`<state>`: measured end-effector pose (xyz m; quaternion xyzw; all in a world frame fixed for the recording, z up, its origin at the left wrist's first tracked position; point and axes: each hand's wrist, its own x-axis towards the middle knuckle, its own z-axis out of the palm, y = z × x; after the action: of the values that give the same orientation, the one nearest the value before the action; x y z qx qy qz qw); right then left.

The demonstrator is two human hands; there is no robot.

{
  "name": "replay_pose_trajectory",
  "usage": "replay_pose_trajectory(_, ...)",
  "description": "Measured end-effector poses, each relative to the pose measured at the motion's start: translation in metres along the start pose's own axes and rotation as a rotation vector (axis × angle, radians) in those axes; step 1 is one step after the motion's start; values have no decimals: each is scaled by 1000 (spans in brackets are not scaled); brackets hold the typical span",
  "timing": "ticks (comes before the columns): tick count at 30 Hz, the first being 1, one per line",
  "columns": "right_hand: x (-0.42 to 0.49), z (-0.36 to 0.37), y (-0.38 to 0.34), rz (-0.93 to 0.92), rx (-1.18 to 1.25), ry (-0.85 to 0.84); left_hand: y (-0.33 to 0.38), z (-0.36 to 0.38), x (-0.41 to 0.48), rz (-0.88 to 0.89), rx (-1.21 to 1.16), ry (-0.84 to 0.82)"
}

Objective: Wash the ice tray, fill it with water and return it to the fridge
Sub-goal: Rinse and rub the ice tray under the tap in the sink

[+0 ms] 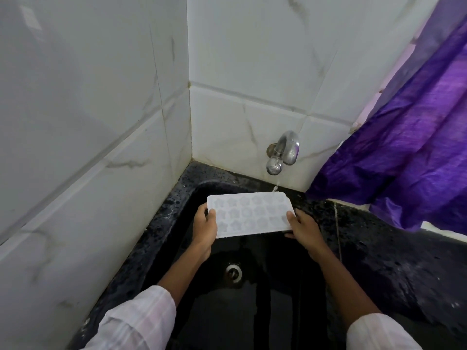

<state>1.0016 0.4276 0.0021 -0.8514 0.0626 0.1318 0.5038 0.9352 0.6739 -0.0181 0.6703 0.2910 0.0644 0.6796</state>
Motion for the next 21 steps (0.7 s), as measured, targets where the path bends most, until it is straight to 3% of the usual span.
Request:
replay_pose_trajectory(7,-25,7,51,-10,2,-17,-40,-30,-17,57,158,-59)
replay_pose_trajectory(17,-52,-8,36,-299,72,231,-14,-43,-30,524,250,-10)
replay_pose_trajectory(21,-53,-16,32,-429,-44,377,-2,-45,-26,722,339,19)
